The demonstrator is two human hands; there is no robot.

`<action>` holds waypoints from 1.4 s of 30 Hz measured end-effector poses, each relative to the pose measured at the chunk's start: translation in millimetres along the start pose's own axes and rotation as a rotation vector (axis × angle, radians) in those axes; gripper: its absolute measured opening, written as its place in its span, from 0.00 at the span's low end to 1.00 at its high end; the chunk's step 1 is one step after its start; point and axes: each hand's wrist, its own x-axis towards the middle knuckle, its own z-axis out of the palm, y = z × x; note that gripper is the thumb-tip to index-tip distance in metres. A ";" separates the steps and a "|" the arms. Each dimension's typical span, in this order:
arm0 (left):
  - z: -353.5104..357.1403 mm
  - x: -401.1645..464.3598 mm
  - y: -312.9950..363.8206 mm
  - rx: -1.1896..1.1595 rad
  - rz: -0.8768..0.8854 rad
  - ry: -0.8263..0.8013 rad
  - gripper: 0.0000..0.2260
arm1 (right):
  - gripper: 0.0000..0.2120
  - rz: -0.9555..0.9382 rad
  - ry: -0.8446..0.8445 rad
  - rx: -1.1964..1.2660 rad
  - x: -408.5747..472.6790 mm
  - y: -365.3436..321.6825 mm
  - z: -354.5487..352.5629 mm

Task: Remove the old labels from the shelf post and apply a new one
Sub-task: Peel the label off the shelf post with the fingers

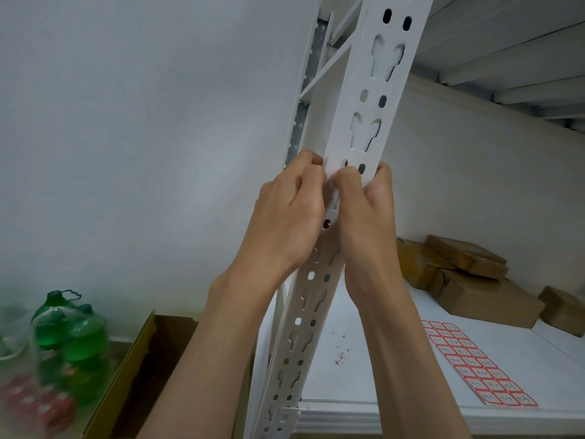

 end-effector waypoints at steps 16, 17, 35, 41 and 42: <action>2.5 0.3 1.6 0.033 -0.004 0.023 0.12 | 0.02 0.002 -0.057 0.050 -0.6 -2.3 -3.7; 2.5 0.2 1.8 0.029 -0.007 0.023 0.12 | 0.02 0.019 -0.059 0.072 -0.9 -3.0 -4.0; 3.1 -0.2 -0.2 -0.015 -0.028 0.002 0.12 | 0.05 0.176 -0.065 0.221 -8.5 -11.0 -4.4; 4.3 0.3 -1.2 -0.002 -0.018 0.005 0.13 | 0.07 0.169 -0.043 0.174 -5.4 -9.3 -2.7; 4.2 0.4 -1.3 -0.002 -0.016 0.005 0.13 | 0.07 0.172 -0.049 0.185 -5.5 -9.2 -2.7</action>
